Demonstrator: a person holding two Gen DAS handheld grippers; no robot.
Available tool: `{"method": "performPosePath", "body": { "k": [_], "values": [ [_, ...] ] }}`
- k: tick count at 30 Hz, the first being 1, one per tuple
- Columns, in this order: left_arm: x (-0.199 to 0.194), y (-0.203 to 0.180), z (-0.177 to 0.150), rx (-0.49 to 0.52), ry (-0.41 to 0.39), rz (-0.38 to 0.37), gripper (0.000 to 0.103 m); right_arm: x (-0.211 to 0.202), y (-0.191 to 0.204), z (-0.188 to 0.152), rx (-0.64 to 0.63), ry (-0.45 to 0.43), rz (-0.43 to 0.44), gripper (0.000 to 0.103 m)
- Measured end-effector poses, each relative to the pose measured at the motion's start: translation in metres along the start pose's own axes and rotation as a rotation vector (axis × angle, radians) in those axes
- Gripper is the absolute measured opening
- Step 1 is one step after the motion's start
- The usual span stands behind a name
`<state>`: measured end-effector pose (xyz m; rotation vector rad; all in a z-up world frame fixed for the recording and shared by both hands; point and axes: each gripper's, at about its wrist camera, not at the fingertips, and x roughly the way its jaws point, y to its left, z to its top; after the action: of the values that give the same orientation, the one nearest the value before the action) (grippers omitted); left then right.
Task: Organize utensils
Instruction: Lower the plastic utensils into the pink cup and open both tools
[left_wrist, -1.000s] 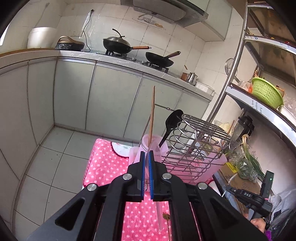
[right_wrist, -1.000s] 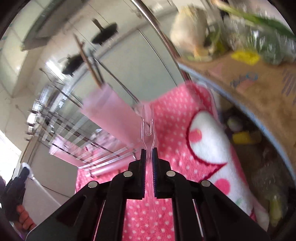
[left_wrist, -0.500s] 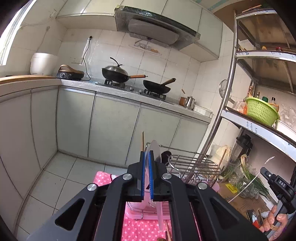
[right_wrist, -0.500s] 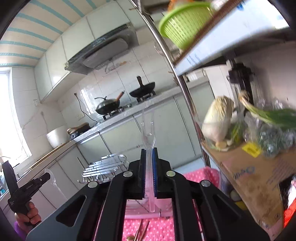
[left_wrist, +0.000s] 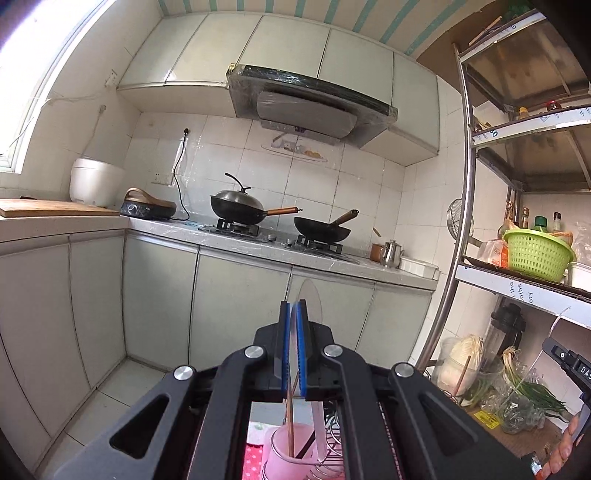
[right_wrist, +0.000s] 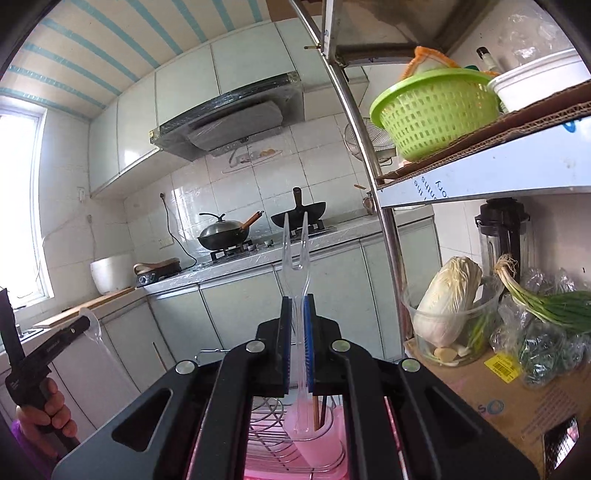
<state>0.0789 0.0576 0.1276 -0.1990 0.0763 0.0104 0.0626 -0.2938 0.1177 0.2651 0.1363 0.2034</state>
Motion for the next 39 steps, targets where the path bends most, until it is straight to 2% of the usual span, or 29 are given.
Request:
{"method": "performPosePath", "body": {
  "k": [8, 16, 30, 39],
  "values": [
    [0.027, -0.013, -0.025, 0.095, -0.027, 0.046, 0.003, 0.025, -0.004, -0.012, -0.015, 0.042, -0.024, 0.006],
    [0.046, -0.015, -0.051, 0.145, -0.004, 0.059, 0.003, 0.039, -0.004, -0.025, -0.022, 0.091, -0.027, 0.007],
    [0.059, -0.011, -0.084, 0.174, 0.123, 0.008, 0.003, 0.059, -0.009, -0.049, 0.002, 0.193, -0.025, 0.007],
    [0.065, -0.003, -0.098, 0.138, 0.206, -0.017, 0.003, 0.069, -0.009, -0.068, -0.003, 0.269, -0.028, 0.007]
  ]
}}
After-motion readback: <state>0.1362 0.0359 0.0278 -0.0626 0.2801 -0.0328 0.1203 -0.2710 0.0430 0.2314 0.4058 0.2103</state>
